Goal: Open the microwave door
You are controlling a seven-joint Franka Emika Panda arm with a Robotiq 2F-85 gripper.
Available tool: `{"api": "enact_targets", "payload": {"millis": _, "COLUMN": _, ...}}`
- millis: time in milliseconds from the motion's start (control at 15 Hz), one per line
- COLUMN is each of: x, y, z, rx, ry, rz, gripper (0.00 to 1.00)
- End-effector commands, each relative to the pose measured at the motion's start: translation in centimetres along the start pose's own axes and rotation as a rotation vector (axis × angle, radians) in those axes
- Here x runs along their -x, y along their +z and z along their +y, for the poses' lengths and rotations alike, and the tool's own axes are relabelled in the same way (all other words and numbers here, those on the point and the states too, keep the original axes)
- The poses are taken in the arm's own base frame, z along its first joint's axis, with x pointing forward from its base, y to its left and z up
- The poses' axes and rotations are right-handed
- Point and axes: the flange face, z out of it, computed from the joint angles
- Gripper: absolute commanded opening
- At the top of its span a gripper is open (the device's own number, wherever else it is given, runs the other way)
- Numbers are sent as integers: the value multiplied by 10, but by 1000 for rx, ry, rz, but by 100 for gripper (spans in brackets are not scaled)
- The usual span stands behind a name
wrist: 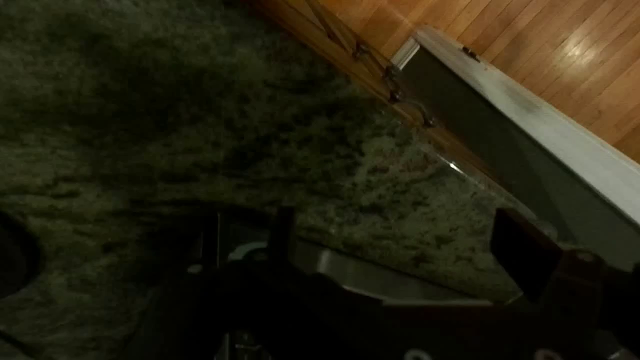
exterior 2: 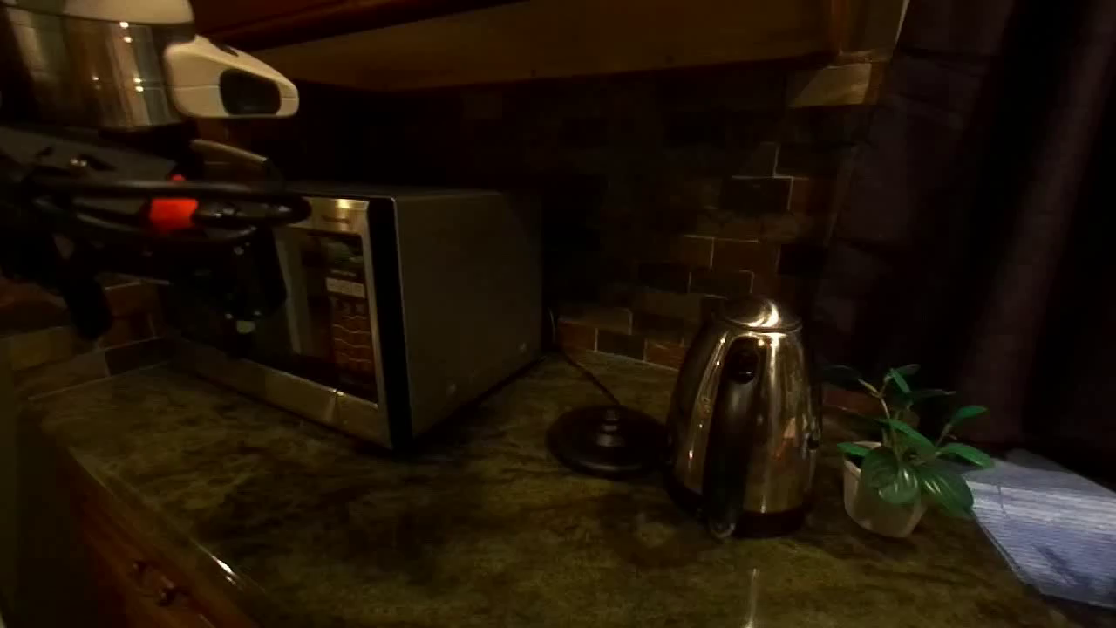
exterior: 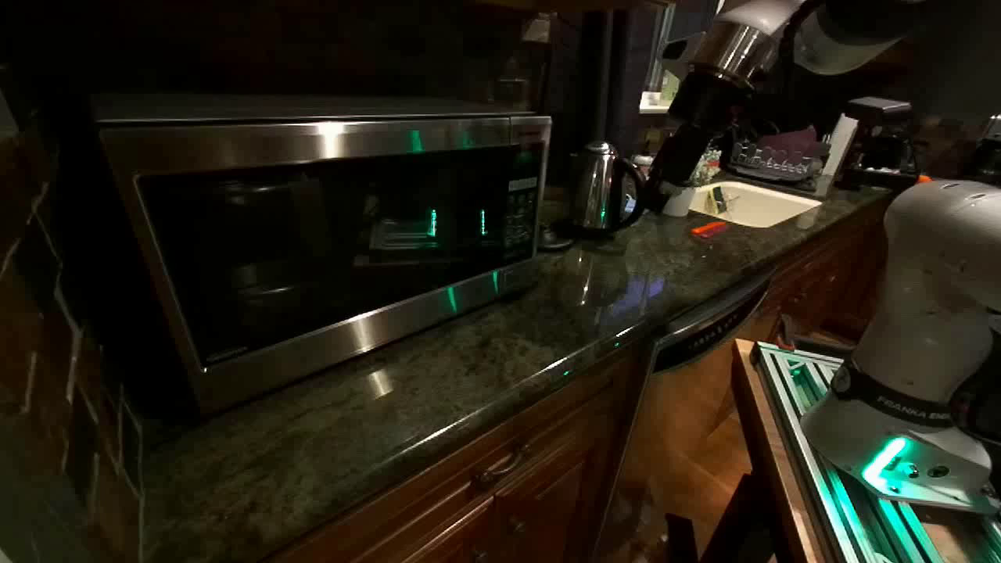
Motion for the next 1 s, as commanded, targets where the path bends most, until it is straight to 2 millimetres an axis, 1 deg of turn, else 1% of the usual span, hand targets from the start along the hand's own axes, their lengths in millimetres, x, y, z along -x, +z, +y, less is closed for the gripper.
{"api": "enact_targets", "payload": {"millis": 0, "x": 5, "y": 7, "z": 0, "rx": -2, "ry": 2, "rz": -24, "gripper": 100}}
{"api": "enact_targets", "payload": {"millis": 133, "x": 14, "y": 23, "z": 2, "rx": -5, "ry": 7, "rz": -63, "gripper": 100}}
{"api": "enact_targets", "payload": {"millis": 200, "x": 14, "y": 25, "z": 2, "rx": -5, "ry": 8, "rz": -69, "gripper": 100}}
{"api": "enact_targets", "payload": {"millis": 600, "x": 13, "y": 26, "z": 2, "rx": -4, "ry": 9, "rz": -70, "gripper": 100}}
{"api": "enact_targets", "payload": {"millis": 667, "x": 9, "y": 26, "z": -1, "rx": -10, "ry": 40, "rz": -58, "gripper": 100}}
{"api": "enact_targets", "payload": {"millis": 733, "x": 2, "y": 33, "z": -13, "rx": 19, "ry": 115, "rz": -43, "gripper": 100}}
{"api": "enact_targets", "payload": {"millis": 800, "x": -4, "y": 35, "z": -20, "rx": 43, "ry": 173, "rz": -21, "gripper": 100}}
{"api": "enact_targets", "payload": {"millis": 867, "x": -10, "y": 43, "z": -37, "rx": 60, "ry": 217, "rz": -7, "gripper": 100}}
{"api": "enact_targets", "payload": {"millis": 933, "x": -15, "y": 48, "z": -48, "rx": 76, "ry": 263, "rz": 12, "gripper": 100}}
